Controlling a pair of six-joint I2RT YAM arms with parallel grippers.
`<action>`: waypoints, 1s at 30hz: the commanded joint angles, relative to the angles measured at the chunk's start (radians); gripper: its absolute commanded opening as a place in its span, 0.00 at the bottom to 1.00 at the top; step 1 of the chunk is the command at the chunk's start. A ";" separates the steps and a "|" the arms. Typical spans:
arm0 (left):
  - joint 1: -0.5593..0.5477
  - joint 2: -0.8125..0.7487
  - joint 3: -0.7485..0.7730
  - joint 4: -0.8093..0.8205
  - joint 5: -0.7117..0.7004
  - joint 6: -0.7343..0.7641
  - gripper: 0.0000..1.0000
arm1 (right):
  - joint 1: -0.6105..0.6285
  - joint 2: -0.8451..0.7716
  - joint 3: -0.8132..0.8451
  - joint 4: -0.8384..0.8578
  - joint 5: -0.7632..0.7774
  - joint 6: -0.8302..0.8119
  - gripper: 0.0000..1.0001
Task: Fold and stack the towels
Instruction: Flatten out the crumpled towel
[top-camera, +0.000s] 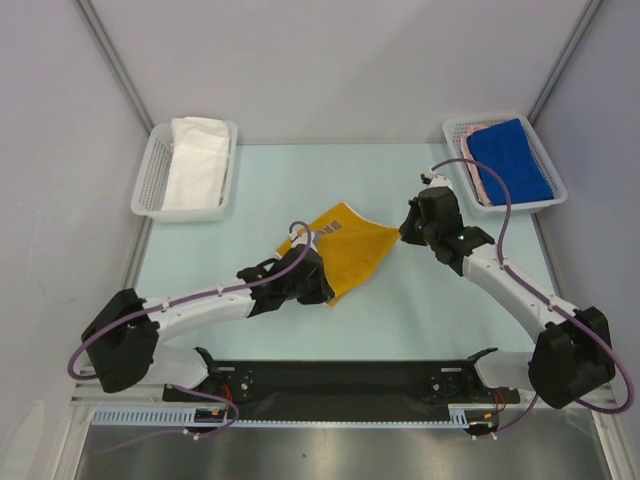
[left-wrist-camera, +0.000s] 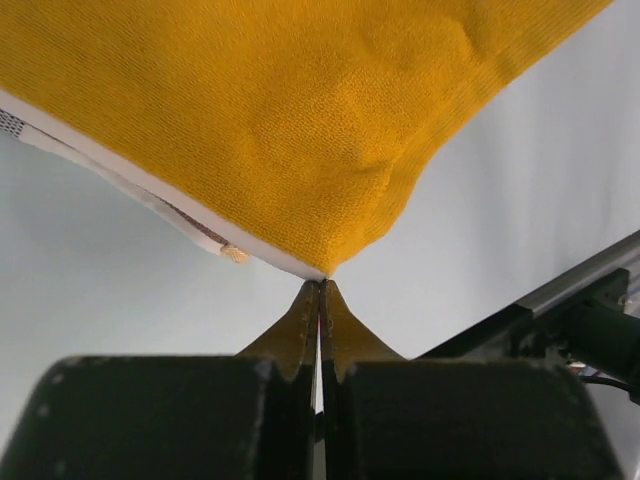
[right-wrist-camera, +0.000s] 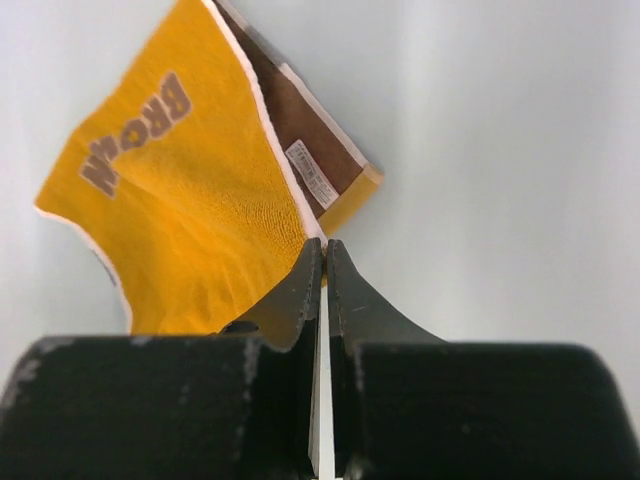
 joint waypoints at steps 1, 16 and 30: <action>0.001 -0.082 0.024 -0.037 -0.026 0.029 0.00 | 0.007 -0.061 0.022 -0.055 0.006 -0.005 0.00; 0.189 -0.381 -0.275 -0.115 0.106 0.035 0.00 | 0.332 -0.295 -0.170 -0.197 0.143 0.136 0.00; 0.148 -0.225 -0.375 0.087 0.246 0.003 0.01 | 0.467 -0.160 -0.272 -0.131 0.190 0.223 0.00</action>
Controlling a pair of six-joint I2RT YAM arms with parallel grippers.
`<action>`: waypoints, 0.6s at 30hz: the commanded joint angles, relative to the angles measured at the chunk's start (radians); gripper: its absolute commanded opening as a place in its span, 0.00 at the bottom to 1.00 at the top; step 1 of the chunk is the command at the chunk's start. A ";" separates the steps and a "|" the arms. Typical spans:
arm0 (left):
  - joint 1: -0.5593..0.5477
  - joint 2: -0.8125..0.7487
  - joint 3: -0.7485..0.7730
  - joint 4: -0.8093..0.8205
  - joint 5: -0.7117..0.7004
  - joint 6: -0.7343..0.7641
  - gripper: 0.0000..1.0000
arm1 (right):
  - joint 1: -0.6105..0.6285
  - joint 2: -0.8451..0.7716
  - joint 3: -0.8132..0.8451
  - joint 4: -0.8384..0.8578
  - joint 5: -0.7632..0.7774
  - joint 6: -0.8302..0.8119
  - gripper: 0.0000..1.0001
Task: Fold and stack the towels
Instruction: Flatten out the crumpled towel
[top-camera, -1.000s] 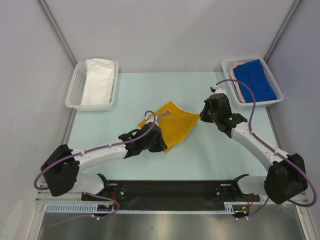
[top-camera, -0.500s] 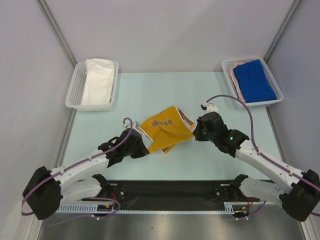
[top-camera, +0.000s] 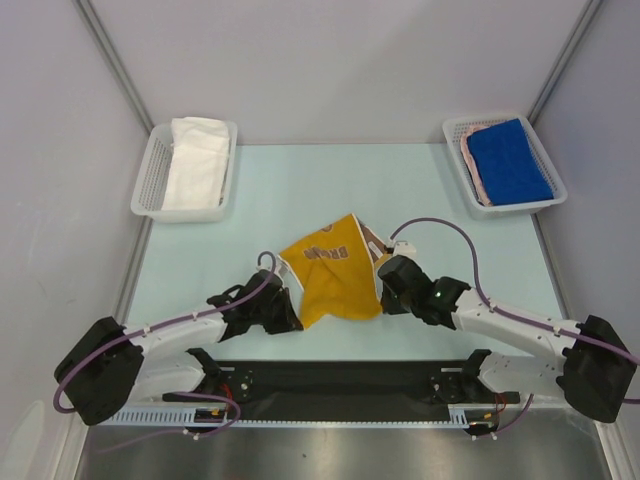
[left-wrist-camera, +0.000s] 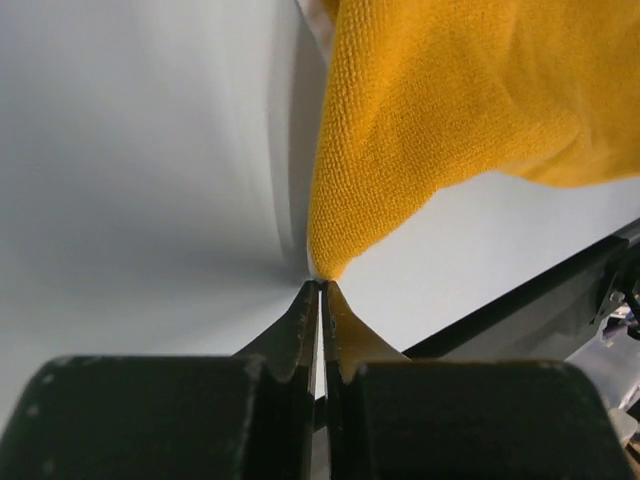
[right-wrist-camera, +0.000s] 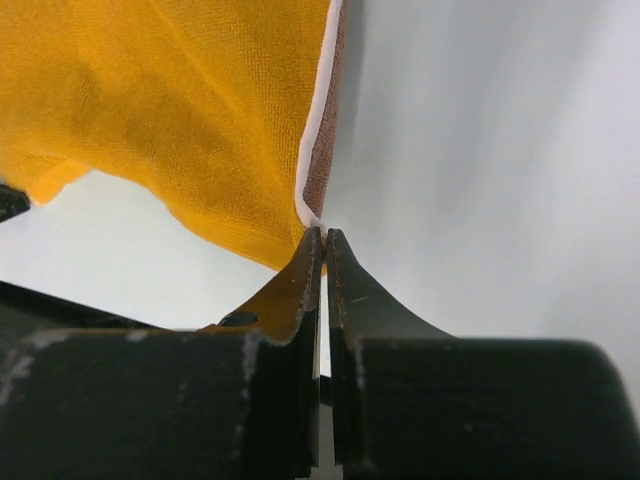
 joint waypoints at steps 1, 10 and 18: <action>-0.012 0.003 0.007 0.044 0.035 -0.003 0.08 | 0.006 0.019 0.010 0.035 0.061 0.022 0.00; -0.013 -0.101 -0.006 -0.046 -0.005 -0.004 0.40 | 0.006 0.035 0.029 0.020 0.091 0.017 0.00; -0.013 -0.029 -0.028 -0.004 -0.063 -0.023 0.48 | 0.006 0.044 0.038 0.024 0.091 0.014 0.00</action>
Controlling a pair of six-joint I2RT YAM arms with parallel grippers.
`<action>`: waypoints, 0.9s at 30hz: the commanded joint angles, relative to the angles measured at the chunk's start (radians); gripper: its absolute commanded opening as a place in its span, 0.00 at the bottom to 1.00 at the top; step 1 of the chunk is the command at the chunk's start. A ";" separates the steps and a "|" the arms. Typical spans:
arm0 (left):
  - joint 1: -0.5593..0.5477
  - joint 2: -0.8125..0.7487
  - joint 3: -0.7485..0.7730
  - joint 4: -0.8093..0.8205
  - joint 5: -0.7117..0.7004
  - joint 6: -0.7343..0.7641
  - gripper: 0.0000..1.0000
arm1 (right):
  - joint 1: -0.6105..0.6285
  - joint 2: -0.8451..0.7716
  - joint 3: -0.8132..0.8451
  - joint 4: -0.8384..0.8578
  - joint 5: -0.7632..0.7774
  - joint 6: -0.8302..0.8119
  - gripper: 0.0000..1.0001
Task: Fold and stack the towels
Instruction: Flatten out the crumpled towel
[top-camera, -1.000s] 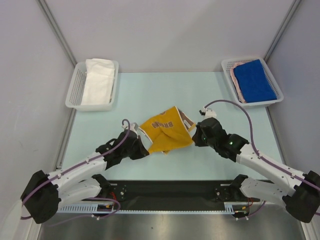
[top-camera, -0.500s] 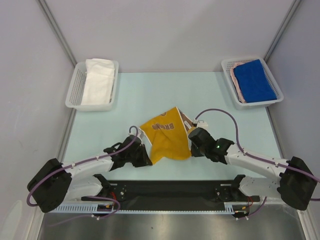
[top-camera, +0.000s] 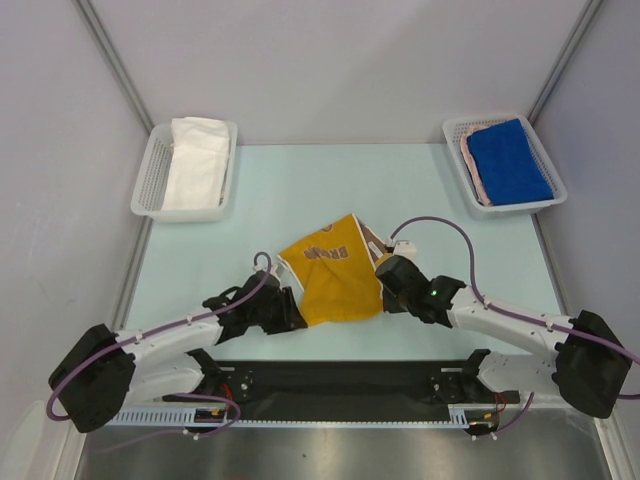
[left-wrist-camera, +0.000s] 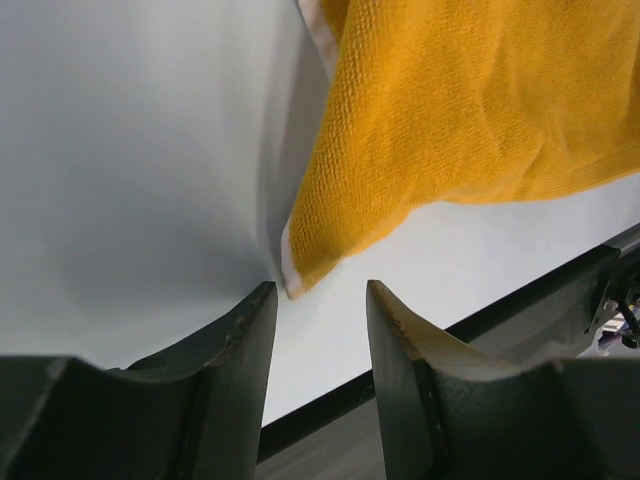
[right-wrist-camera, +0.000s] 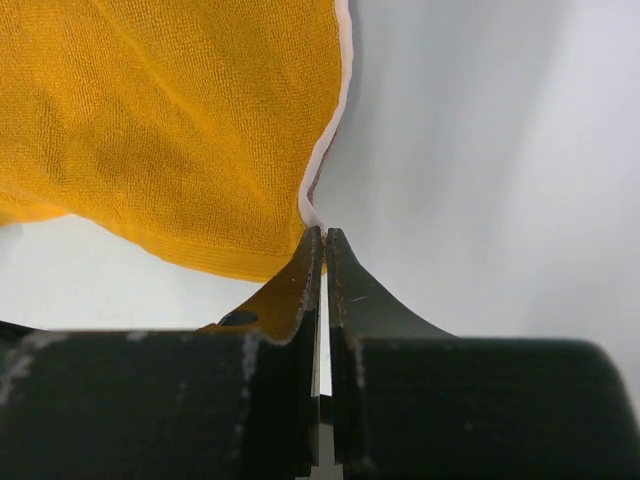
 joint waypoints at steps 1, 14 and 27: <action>-0.008 0.038 -0.018 0.027 -0.034 -0.016 0.47 | 0.005 0.001 0.037 0.018 0.031 0.010 0.00; -0.067 0.114 -0.018 0.063 -0.084 -0.060 0.31 | 0.003 -0.024 0.040 0.003 0.039 0.001 0.00; -0.065 -0.106 0.341 -0.302 -0.231 0.124 0.00 | -0.118 -0.153 0.201 -0.057 0.038 -0.120 0.00</action>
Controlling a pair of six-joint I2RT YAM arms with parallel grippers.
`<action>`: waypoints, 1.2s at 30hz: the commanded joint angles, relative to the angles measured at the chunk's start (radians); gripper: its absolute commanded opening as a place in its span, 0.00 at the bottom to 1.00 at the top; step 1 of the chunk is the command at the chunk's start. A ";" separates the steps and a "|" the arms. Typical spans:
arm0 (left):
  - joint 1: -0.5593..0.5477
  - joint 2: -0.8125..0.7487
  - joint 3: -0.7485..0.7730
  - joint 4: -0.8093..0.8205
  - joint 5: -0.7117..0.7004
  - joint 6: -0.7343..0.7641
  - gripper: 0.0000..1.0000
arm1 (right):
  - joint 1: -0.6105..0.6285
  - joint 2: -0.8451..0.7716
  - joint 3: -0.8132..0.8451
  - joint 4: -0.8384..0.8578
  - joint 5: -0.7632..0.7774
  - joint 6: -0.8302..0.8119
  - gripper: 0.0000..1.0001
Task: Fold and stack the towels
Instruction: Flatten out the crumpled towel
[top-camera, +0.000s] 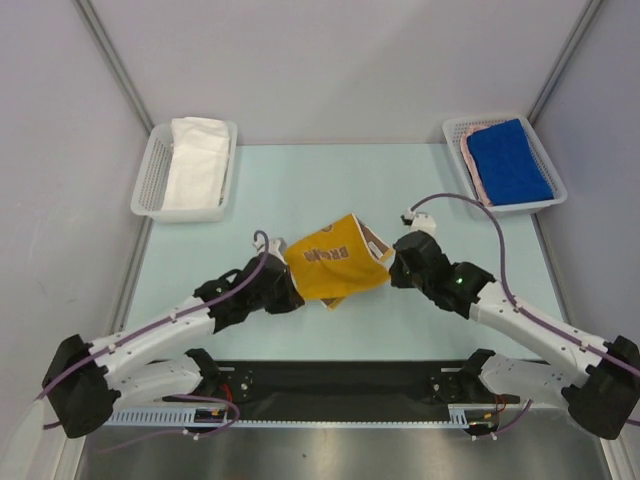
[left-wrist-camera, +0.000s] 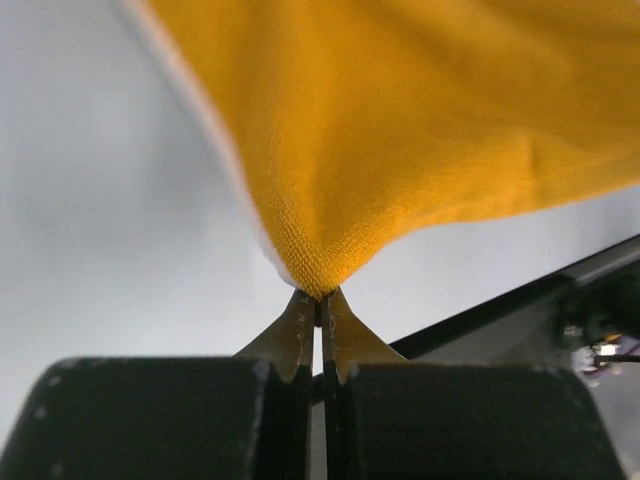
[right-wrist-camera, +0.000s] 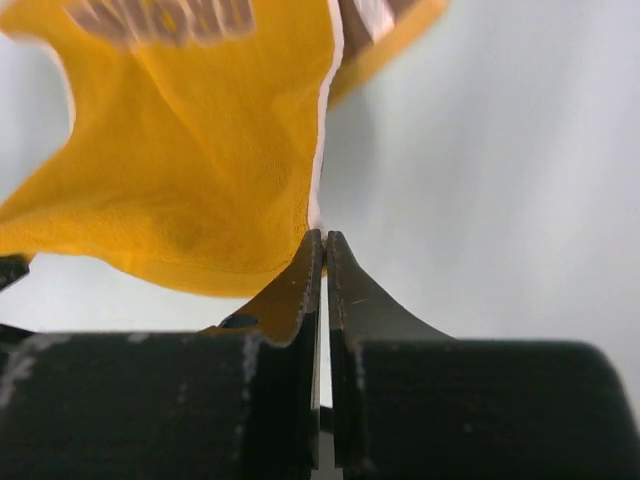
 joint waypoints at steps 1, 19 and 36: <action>-0.005 -0.071 0.204 -0.145 -0.092 0.114 0.00 | -0.047 -0.062 0.138 0.000 0.024 -0.077 0.00; -0.005 -0.039 0.982 -0.285 -0.129 0.462 0.00 | 0.050 -0.133 0.681 0.168 -0.015 -0.388 0.00; -0.005 -0.063 1.177 -0.299 -0.033 0.556 0.00 | 0.125 -0.127 0.843 0.156 0.002 -0.416 0.00</action>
